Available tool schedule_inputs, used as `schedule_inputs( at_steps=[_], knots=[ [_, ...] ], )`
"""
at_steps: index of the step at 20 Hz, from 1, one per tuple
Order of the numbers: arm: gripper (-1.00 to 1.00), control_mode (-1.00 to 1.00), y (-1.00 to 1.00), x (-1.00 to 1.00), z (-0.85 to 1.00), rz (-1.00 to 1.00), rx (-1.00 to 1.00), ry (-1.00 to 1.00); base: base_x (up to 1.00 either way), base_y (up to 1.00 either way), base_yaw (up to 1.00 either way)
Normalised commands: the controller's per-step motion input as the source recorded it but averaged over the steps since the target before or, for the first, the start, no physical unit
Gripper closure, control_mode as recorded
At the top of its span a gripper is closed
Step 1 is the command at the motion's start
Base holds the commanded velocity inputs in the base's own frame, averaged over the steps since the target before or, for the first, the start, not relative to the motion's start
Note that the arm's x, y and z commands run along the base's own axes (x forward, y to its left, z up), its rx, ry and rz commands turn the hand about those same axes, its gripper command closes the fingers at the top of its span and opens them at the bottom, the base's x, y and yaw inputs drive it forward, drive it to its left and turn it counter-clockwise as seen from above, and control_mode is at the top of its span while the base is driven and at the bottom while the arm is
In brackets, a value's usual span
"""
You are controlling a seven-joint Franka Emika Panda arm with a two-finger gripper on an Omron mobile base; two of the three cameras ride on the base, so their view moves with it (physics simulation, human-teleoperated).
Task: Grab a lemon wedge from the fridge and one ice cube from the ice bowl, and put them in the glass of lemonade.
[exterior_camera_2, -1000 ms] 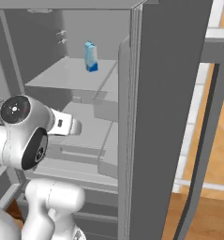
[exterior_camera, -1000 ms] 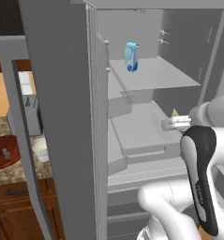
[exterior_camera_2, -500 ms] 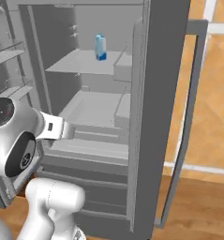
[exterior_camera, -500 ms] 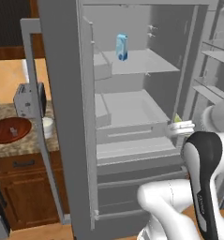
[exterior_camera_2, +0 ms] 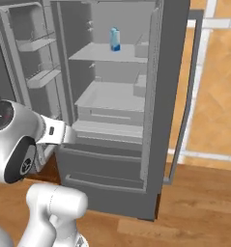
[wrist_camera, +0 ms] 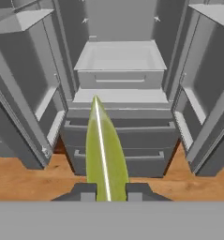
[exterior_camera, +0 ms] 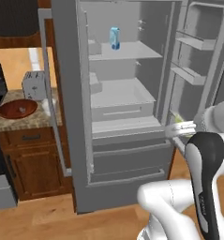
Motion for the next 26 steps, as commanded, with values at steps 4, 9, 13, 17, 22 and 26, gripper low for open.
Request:
schedule_inputs(
  at_steps=[4, 9, 13, 17, 22, 26],
  knots=[
    [1.00, 1.00, 0.00, 0.00, 0.00, 0.00, 0.00, 0.00, -0.20, 0.66, 0.00],
    [1.00, 1.00, 0.00, 0.00, 0.00, 0.00, 0.00, 0.00, -0.11, 0.85, 0.00],
    [1.00, 1.00, 0.00, 0.00, 0.00, 0.00, 0.00, 0.00, -0.03, 0.98, 0.00],
    [1.00, 1.00, 0.00, 0.00, 0.00, 0.00, 0.00, 0.00, 0.00, 1.00, 0.00],
    [1.00, 1.00, 0.00, 0.00, 0.00, 0.00, 0.00, 0.00, 0.01, 0.99, 0.00],
    [1.00, 1.00, 0.00, 0.00, 0.00, 0.00, 0.00, 0.00, 0.18, 0.53, -0.03]
  ],
)
